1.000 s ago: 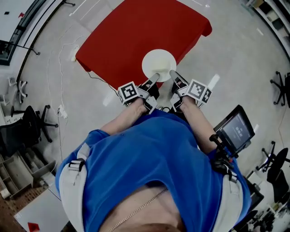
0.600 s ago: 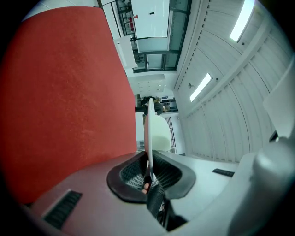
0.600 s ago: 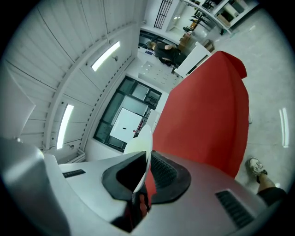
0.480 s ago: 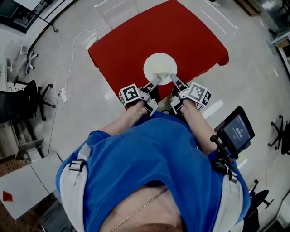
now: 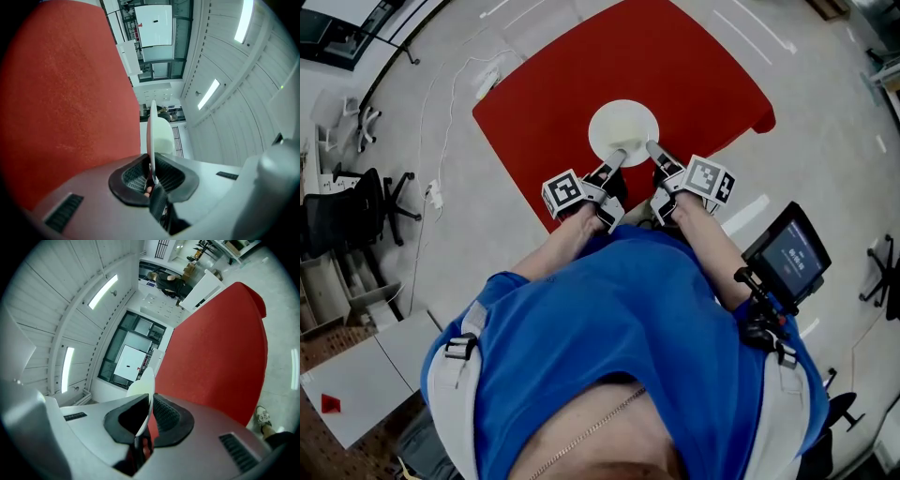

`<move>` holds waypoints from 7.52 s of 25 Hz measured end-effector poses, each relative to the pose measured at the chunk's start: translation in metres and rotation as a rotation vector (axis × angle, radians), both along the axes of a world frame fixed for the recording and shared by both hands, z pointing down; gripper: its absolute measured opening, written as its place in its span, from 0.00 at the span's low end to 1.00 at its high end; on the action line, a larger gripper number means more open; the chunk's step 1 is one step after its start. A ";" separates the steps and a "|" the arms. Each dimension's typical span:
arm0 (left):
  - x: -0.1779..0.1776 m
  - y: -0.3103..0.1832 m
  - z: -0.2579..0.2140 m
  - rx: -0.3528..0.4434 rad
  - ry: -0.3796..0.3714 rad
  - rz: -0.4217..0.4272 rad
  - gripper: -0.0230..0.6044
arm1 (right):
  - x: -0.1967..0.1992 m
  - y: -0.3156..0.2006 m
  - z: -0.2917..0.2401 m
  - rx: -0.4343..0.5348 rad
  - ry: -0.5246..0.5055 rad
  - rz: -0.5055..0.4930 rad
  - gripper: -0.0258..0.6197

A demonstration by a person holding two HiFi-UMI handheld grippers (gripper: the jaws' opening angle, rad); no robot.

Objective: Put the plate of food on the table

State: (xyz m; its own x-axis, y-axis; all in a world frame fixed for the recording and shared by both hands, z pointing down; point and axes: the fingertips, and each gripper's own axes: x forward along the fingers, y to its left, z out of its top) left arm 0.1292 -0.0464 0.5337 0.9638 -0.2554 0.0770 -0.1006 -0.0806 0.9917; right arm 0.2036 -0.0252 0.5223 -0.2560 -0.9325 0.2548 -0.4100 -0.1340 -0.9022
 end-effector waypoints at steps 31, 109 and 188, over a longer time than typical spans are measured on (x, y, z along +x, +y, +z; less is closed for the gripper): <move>0.119 -0.170 0.079 -0.134 -0.147 -0.279 0.10 | 0.121 -0.196 0.078 -0.082 -0.067 -0.308 0.08; 0.112 -0.126 0.102 -0.220 -0.234 -0.113 0.14 | 0.131 -0.205 0.122 -0.274 0.068 -0.309 0.08; -0.039 -0.027 -0.030 0.443 -0.289 -0.196 0.05 | 0.036 0.005 -0.022 0.043 0.496 -0.159 0.04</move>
State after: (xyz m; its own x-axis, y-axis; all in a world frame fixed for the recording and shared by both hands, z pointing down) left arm 0.0904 -0.0733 0.5040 0.8503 -0.4961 0.1758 -0.4186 -0.4350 0.7972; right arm 0.2395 -0.0199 0.5001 -0.2532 -0.9044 0.3434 -0.8019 -0.0024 -0.5975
